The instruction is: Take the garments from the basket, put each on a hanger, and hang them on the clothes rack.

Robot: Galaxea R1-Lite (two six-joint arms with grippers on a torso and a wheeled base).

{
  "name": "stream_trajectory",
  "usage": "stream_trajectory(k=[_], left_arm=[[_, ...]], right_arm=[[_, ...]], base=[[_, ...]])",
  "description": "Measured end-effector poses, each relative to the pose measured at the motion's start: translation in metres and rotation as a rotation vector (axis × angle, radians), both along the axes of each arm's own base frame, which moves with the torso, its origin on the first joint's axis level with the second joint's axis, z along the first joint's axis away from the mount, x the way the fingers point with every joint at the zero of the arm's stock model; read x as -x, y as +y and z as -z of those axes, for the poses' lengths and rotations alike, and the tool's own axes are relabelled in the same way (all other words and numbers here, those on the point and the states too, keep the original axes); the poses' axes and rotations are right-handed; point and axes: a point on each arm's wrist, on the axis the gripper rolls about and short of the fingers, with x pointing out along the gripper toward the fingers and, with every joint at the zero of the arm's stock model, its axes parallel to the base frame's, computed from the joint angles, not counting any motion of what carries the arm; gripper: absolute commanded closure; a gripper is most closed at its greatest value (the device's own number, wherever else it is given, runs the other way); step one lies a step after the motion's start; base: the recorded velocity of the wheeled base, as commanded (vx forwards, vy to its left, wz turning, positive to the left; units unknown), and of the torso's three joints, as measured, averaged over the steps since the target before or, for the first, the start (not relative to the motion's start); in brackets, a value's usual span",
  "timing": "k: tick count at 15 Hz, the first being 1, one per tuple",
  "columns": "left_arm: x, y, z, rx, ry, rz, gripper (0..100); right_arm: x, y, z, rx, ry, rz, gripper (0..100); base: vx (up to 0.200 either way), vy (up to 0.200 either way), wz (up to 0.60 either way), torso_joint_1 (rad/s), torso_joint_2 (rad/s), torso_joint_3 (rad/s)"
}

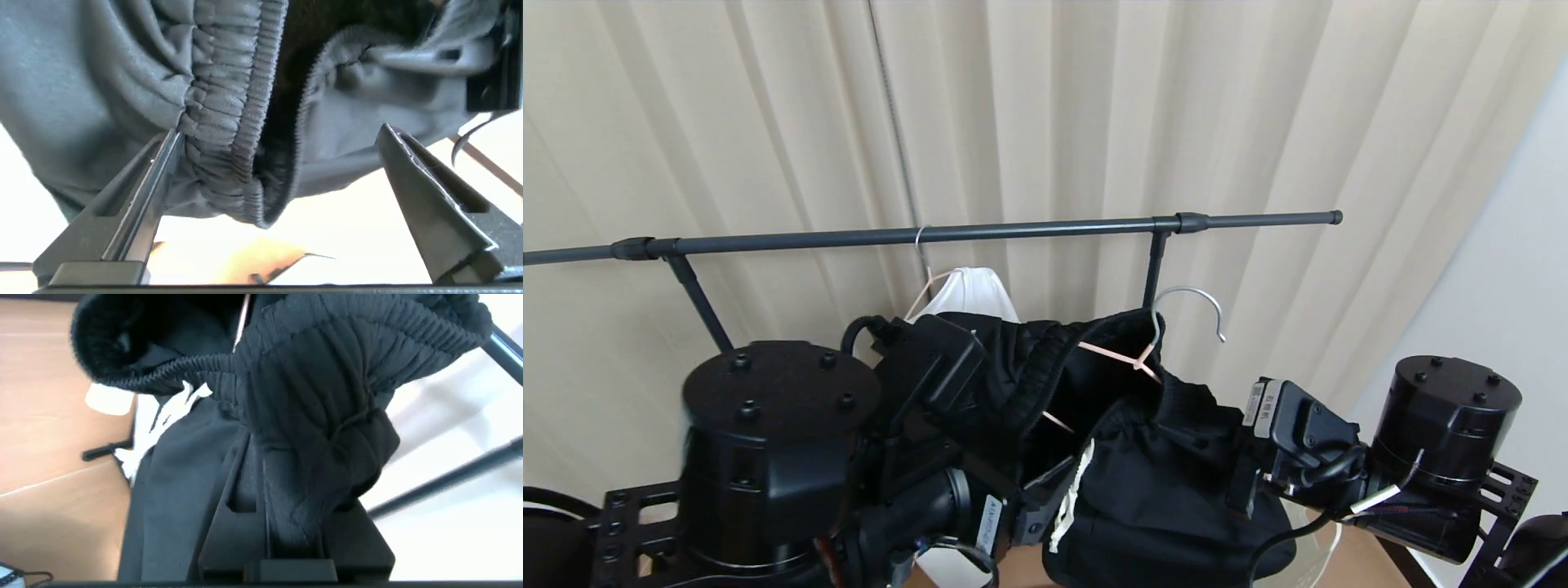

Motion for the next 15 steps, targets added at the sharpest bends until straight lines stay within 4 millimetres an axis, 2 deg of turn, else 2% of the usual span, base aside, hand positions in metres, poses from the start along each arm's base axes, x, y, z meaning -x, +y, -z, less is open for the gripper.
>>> stream_trajectory(k=[6,10,12,15], left_arm=[[0.012,0.017,-0.001,-0.018,-0.024,0.039,0],[-0.009,0.035,-0.013,-0.109,-0.13,0.089,0],[-0.026,0.046,-0.021,-0.138,-0.192,0.162,0],[-0.046,0.051,-0.031,-0.158,-0.271,0.288,0]], right_arm=[[-0.006,-0.009,-0.002,-0.021,-0.011,-0.025,100],[-0.007,-0.018,0.003,-0.035,0.02,-0.144,100],[-0.006,-0.02,0.008,-0.041,0.049,-0.215,100],[-0.004,-0.021,0.018,-0.019,0.055,-0.285,100]], base=[[0.0,0.0,0.0,0.0,0.0,0.0],[0.0,0.0,0.0,0.0,0.0,0.0],[0.0,0.0,0.0,0.0,0.0,0.0],[0.0,0.0,0.0,0.0,0.0,0.0]])
